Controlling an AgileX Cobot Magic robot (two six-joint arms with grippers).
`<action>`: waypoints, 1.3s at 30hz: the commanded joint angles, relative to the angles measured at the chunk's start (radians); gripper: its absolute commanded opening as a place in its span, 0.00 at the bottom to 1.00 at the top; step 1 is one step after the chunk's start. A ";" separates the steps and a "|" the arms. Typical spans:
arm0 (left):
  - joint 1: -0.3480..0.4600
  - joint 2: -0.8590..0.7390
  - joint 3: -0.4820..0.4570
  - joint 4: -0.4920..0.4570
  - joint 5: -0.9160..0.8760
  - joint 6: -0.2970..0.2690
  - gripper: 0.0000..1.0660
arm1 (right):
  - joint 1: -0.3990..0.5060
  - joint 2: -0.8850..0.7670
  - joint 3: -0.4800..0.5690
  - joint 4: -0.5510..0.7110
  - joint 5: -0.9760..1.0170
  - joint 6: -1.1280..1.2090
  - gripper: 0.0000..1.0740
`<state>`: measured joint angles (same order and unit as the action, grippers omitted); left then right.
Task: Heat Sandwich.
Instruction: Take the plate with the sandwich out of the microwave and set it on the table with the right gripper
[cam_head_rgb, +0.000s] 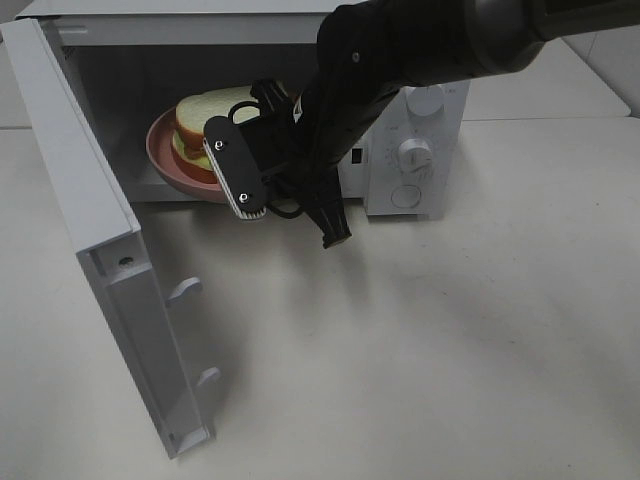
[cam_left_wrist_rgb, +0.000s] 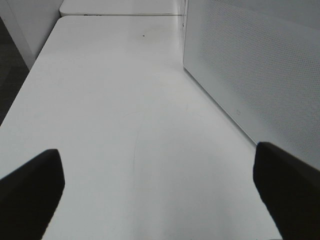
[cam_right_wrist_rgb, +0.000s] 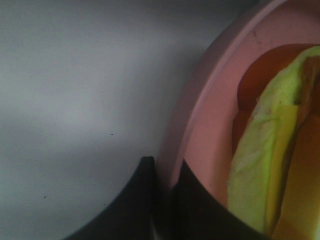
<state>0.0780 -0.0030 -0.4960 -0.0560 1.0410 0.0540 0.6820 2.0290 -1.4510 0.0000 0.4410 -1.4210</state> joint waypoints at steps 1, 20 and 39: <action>-0.005 -0.022 0.001 0.003 -0.005 0.001 0.91 | 0.005 -0.042 0.033 -0.013 -0.017 0.005 0.00; -0.005 -0.022 0.001 0.003 -0.005 0.001 0.91 | 0.005 -0.197 0.222 -0.013 -0.046 0.005 0.00; -0.005 -0.022 0.001 0.003 -0.005 0.001 0.91 | 0.005 -0.404 0.476 -0.011 -0.098 0.006 0.00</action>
<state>0.0780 -0.0030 -0.4960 -0.0560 1.0410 0.0540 0.6930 1.6590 -0.9890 -0.0060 0.3750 -1.4210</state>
